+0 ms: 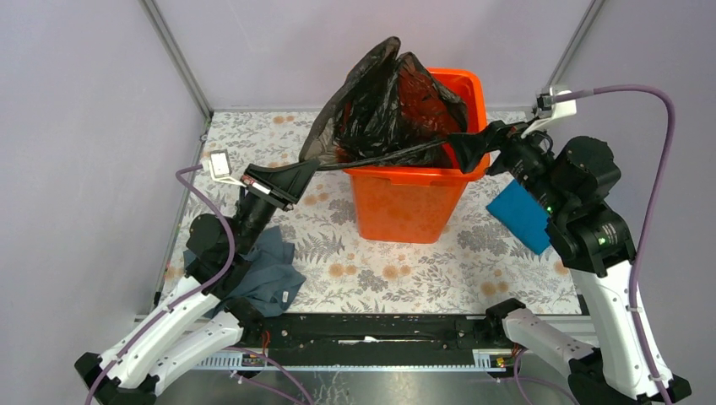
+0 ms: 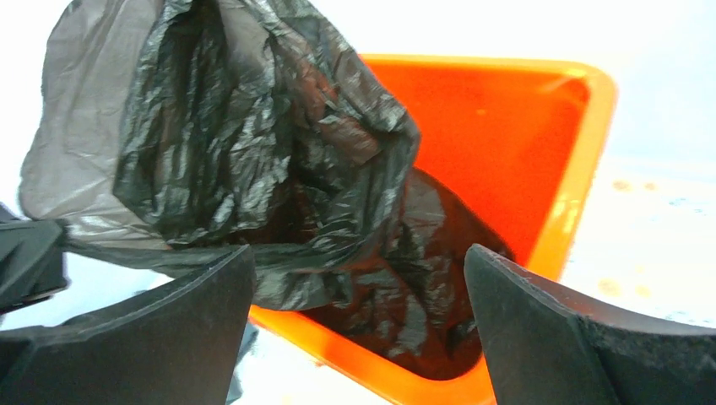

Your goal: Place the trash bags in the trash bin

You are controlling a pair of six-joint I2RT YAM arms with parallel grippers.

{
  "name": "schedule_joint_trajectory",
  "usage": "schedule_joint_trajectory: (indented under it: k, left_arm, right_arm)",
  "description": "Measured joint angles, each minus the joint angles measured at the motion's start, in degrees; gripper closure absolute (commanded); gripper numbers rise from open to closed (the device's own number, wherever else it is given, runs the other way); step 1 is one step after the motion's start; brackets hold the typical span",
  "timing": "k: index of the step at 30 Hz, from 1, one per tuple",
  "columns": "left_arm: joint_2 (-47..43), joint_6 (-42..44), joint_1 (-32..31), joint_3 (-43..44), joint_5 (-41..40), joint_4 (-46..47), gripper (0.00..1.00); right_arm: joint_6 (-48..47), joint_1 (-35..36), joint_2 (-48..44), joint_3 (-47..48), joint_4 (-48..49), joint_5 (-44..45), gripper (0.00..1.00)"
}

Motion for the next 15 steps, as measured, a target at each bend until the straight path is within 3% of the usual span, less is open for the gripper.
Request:
schedule_joint_trajectory:
  k: [5,9,15]
  left_arm:
    - [1.0,-2.6,0.0,-1.7,1.6,2.8,1.00]
    - [1.9,-4.0,0.0,-3.2,2.8,3.3,1.00]
    - [0.2,-6.1,0.0,-8.3,3.4,4.7,1.00]
  right_arm:
    - [6.1,0.0,2.4,0.2,0.0,-5.7,0.05]
    - [9.7,0.0,5.0,0.2,-0.1,-4.7,0.12]
    - [11.8,0.0,5.5,0.2,0.1,2.1,0.59]
